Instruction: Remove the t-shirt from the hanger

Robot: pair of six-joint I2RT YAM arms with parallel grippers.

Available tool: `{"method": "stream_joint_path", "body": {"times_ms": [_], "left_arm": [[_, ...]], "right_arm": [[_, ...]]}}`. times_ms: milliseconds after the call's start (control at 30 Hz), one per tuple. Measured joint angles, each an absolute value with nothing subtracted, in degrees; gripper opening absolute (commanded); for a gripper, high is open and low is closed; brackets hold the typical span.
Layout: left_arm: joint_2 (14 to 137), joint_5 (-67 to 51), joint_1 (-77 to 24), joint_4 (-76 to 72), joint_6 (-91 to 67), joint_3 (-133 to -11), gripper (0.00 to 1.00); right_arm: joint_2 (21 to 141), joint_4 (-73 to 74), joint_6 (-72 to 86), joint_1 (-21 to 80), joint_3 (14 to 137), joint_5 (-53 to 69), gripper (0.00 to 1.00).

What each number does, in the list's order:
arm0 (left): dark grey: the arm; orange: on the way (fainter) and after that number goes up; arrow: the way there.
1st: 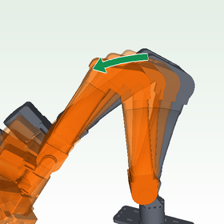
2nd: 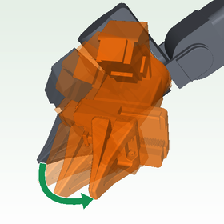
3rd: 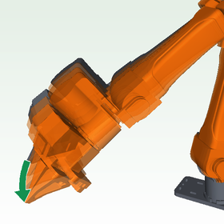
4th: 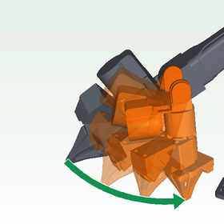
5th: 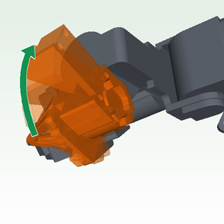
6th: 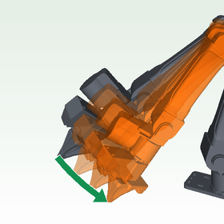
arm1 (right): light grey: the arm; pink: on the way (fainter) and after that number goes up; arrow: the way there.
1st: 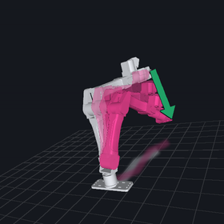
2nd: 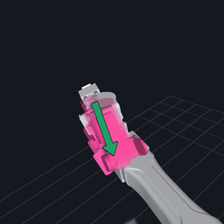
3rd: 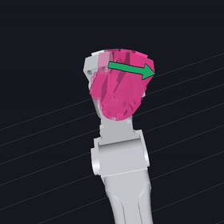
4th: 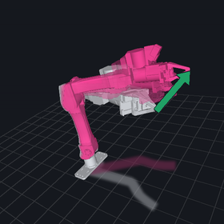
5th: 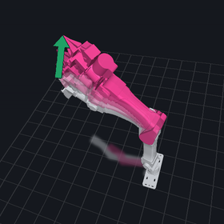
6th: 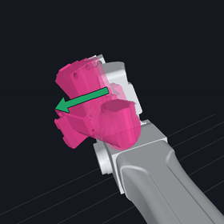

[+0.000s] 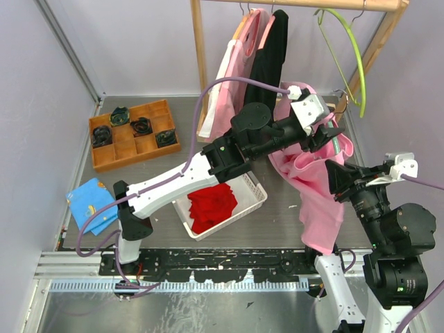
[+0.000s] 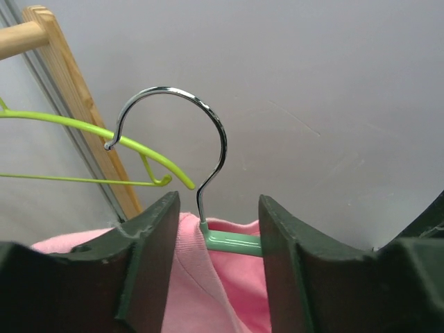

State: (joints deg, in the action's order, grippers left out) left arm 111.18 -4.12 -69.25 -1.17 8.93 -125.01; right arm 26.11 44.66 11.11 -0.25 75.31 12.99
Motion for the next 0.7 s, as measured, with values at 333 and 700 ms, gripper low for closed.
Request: {"method": "stream_joint_path", "body": {"times_ms": [333, 700], "left_arm": [[111.18, -3.79, -69.19, -1.10, 8.93, -125.12, 0.05], [111.15, -0.32, -69.23, -0.93, 7.27, -125.12, 0.00]], "right_arm": [[25.98, 44.75, 11.11, -0.25, 75.31, 13.87, 0.01], [25.91, 45.08, 11.09, -0.47, 75.31, 13.87, 0.47]]}}
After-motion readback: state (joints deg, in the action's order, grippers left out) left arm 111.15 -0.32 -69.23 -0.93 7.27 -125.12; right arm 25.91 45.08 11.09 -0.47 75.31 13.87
